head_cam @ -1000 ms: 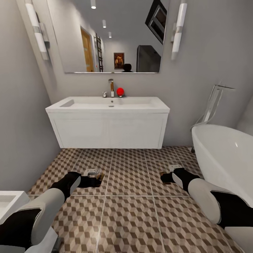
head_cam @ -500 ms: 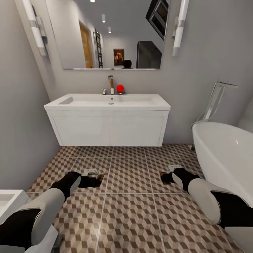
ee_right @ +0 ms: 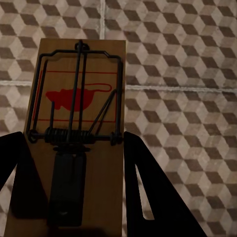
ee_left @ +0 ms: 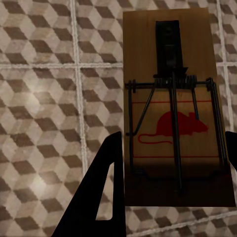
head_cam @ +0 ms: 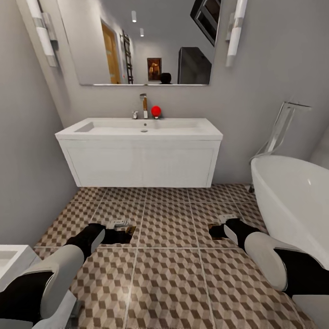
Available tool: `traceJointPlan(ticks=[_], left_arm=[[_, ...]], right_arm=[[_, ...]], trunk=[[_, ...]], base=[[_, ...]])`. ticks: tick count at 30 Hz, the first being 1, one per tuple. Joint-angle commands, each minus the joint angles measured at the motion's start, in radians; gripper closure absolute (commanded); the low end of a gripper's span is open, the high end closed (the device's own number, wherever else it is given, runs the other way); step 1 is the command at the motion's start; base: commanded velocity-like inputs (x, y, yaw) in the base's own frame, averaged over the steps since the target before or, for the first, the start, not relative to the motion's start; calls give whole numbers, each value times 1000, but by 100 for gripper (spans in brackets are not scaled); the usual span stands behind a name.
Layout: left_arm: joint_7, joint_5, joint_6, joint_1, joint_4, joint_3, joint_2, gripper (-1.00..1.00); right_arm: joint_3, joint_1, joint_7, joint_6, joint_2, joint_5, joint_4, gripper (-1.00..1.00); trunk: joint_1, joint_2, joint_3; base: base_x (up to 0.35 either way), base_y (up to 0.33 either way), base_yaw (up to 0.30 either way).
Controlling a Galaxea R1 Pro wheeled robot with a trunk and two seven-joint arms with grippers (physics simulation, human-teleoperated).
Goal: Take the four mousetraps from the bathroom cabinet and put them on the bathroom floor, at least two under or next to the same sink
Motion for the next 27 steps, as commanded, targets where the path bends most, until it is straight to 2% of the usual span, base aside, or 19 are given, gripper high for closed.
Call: traceJointPlan(ticks=[1,23,27], left_arm=[[-5,-8,6,0,-2,8,0,100],[-6,-7,4,0,-8,8,-2,100],[-6,-5,-14,0,-14,9,-12,100]], right_arm=[[-8,-1,2,4,0,7,-1,100],[-8,-1,1,2,1,8,-4,100],[-9,-1,-3,1,6,9,-13,100]], trunk=[[0,0,-3],[0,0,-39],[0,0,-45]], base=[[0,0,0],[0,0,0],[0,0,0]])
